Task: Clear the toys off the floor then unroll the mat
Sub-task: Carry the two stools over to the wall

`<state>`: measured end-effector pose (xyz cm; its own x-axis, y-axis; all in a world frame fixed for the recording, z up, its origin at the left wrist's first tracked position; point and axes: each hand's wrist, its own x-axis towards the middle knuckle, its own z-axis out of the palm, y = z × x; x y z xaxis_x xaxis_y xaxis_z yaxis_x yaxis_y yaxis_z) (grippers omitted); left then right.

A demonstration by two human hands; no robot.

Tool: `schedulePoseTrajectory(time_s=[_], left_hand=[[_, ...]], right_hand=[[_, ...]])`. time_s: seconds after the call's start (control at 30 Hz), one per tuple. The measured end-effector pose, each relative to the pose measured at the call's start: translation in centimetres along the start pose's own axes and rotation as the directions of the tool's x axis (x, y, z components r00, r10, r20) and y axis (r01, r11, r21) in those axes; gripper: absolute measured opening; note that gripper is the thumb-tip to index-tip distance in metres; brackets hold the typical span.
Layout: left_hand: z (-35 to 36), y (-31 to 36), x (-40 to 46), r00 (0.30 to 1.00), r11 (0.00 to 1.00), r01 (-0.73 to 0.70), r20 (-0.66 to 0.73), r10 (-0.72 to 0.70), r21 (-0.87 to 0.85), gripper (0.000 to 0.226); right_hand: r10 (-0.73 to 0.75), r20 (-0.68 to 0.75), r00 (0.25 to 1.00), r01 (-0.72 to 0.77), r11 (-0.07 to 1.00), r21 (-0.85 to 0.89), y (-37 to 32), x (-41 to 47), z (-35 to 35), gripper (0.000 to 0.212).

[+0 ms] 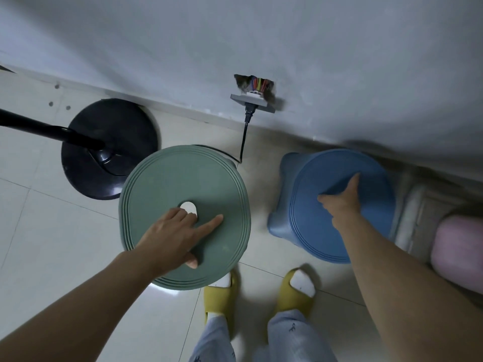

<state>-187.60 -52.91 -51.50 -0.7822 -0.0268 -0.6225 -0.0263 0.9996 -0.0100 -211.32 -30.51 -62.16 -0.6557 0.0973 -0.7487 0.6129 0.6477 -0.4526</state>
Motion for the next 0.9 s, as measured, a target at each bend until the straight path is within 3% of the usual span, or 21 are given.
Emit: schedulePoseTrajectory(time_s=[0.23,0.4,0.53,0.7,0.77,0.9], left_hand=[[-0.3,0.6,-0.1,1.000,1.000,-0.026,-0.015,0.027,0.017,0.103],[-2.2,1.5,-1.1,0.998,0.997,-0.060,0.008,0.060,0.042,0.101],[-5.3,2.4,-2.8,0.995,0.995,-0.096,0.029,0.094,0.038,0.102],[-9.8,3.1,-5.8,0.986,0.987,-0.162,0.034,0.162,0.006,0.102],[-11.8,3.1,-7.3,0.968,0.968,-0.245,-0.035,0.247,0.043,0.105],[-16.1,3.6,-10.0,0.874,0.917,-0.361,-0.280,0.397,0.173,0.110]], right_hand=[[-0.022,0.188,0.982,-0.022,0.973,0.231,0.1,0.4,-0.3,0.103],[-0.122,0.266,0.956,0.075,0.981,0.181,0.0,-4.1,-1.0,0.094],[-0.147,0.465,0.873,0.041,0.972,0.230,-0.6,-11.8,-1.6,0.092],[-0.125,0.682,0.721,-0.073,0.964,0.255,-1.0,-20.2,-3.1,0.128],[-0.148,0.714,0.685,-0.122,0.942,0.312,-1.2,-22.0,-4.2,0.127],[-0.233,0.680,0.695,-0.121,0.895,0.430,-1.0,-24.9,-6.8,0.114]])
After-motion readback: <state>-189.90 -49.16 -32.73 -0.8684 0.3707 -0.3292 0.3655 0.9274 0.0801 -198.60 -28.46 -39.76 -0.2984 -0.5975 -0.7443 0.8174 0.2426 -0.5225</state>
